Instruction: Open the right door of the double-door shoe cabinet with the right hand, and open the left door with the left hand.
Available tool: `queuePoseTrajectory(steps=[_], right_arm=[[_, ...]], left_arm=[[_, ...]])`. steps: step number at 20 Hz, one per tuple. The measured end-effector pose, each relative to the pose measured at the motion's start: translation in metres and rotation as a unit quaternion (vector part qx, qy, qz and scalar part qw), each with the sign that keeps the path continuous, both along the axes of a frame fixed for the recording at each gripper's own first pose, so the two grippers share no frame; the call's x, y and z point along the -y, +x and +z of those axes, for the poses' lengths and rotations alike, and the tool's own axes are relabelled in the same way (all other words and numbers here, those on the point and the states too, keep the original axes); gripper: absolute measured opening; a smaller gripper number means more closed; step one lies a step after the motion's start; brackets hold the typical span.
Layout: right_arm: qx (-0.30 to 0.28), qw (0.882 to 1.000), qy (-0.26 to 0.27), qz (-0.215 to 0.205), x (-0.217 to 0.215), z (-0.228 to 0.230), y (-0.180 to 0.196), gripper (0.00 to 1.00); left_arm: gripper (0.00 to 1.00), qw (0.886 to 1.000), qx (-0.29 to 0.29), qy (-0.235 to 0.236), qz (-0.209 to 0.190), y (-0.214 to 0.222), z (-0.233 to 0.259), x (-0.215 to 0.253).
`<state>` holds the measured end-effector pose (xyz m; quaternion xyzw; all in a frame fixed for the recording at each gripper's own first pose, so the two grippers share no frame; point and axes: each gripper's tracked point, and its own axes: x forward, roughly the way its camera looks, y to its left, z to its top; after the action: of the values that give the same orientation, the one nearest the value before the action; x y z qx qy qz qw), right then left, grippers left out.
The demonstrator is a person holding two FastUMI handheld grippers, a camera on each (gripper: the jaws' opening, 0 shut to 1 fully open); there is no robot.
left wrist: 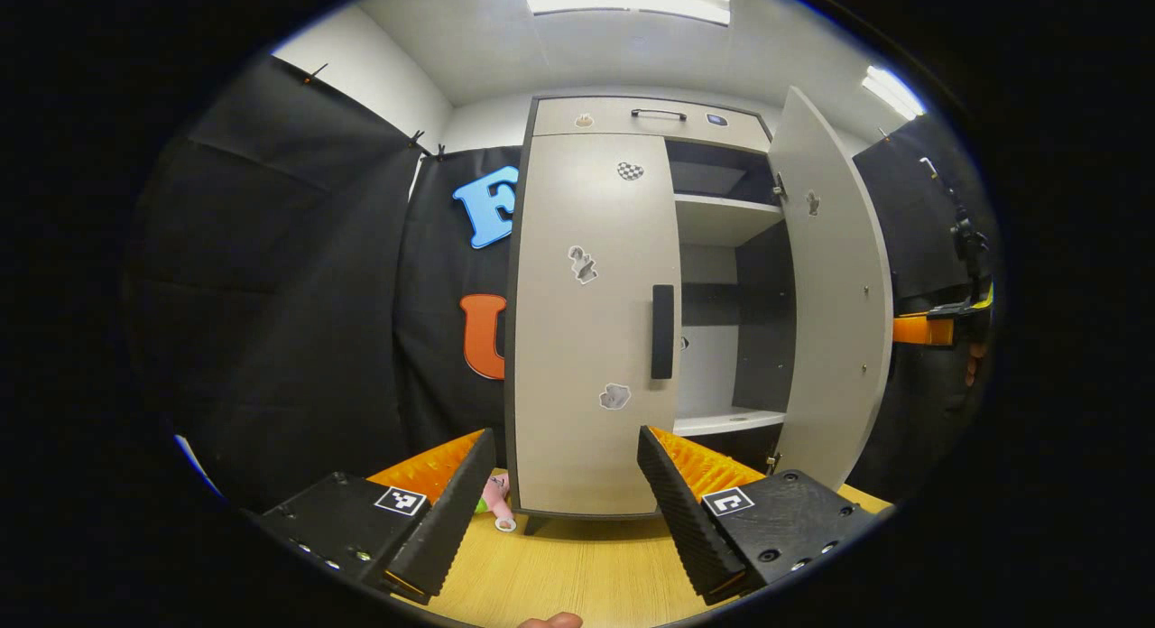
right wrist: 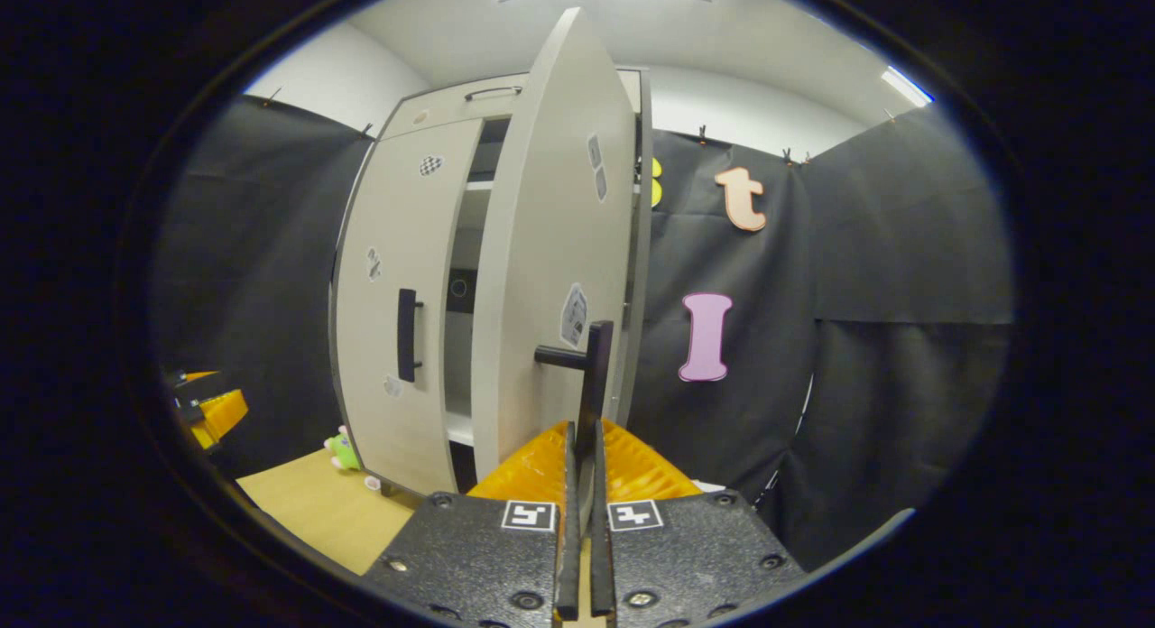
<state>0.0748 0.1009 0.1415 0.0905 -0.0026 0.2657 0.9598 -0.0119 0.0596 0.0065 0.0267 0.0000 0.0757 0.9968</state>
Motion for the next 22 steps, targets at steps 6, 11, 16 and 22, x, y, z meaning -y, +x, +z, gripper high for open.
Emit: queuePoseTrajectory(steps=[6, 11, 16, 22], right_arm=[[-0.007, 0.998, -0.002, -0.056, 0.031, -0.008, 0.021, 0.05], [-0.02, 0.999, 0.023, -0.044, 0.037, -0.008, 0.028, 0.04], [-0.02, 0.997, 0.004, -0.071, 0.046, -0.011, 0.013, 0.04], [0.012, 0.999, 0.012, -0.043, 0.024, 0.004, -0.066, 0.04]], left_arm=[[0.95, 1.0, -0.005, 0.002, -0.007, 0.007, -0.004, 0.008], [0.95, 1.0, -0.006, 0.003, -0.002, 0.01, -0.006, 0.006], [0.95, 1.0, -0.005, 0.006, 0.007, 0.008, -0.005, 0.0], [0.95, 1.0, -0.013, 0.002, 0.005, 0.009, -0.012, -0.001]])
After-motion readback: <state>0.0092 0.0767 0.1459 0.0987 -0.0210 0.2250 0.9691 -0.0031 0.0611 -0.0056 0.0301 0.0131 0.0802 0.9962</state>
